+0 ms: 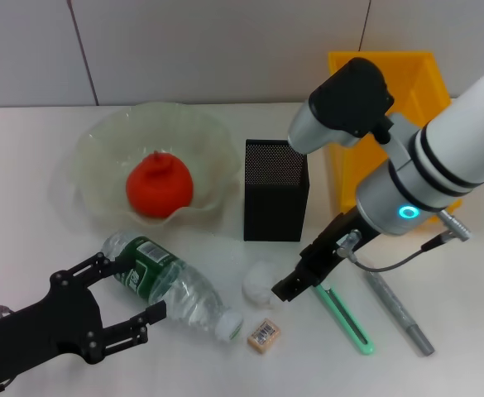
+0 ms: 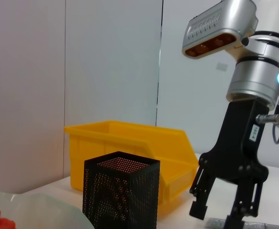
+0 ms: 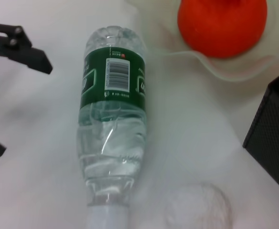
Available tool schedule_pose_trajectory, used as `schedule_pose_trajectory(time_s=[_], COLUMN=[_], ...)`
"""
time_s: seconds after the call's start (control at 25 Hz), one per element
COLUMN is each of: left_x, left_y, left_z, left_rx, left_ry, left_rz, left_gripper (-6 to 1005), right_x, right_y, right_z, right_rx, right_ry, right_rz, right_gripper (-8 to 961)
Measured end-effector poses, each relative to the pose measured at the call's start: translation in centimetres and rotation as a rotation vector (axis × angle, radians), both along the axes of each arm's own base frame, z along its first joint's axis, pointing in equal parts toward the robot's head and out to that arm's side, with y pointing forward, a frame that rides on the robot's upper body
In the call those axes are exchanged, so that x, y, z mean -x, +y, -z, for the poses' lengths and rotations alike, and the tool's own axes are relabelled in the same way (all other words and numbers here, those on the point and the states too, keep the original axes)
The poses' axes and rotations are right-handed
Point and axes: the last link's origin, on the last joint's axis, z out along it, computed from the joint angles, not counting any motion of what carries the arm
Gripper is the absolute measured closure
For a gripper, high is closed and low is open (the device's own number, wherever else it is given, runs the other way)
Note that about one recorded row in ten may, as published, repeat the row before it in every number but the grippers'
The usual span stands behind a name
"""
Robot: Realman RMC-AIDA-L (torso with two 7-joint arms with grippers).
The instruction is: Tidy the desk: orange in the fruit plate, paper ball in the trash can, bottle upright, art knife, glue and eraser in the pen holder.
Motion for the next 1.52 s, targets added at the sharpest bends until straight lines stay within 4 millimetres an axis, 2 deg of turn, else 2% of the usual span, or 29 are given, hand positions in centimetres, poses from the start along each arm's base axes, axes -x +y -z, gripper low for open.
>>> schedule_pose_trajectory(time_s=[0.2, 0.56, 1.0, 1.28, 1.52], left_x=[0.1, 0.0, 0.1, 0.2, 0.2], left_y=[-0.1, -0.1, -0.2, -0.2, -0.2], left_z=[0.0, 0.0, 0.1, 0.2, 0.2], left_rx=[0.000, 0.000, 0.007, 0.007, 0.006], left_ry=[0.000, -0.001, 0.004, 0.006, 0.009], left_rz=[-0.002, -0.002, -0.003, -0.006, -0.009], left_gripper=[184, 184, 184, 183, 183], right_x=[-0.3, -0.4, -0.8, -0.7, -0.3], right_y=[0.1, 0.6, 0.3, 0.3, 0.0], right_z=[1.2, 2.3, 4.2, 4.4, 4.0], right_rx=[-0.019, -0.036, -0.017, -0.019, -0.008], right_ry=[0.003, 0.045, 0.010, 0.008, 0.016], right_rz=[-0.011, 0.002, -0.028, -0.031, -0.034], right_gripper=[191, 191, 214, 243, 384])
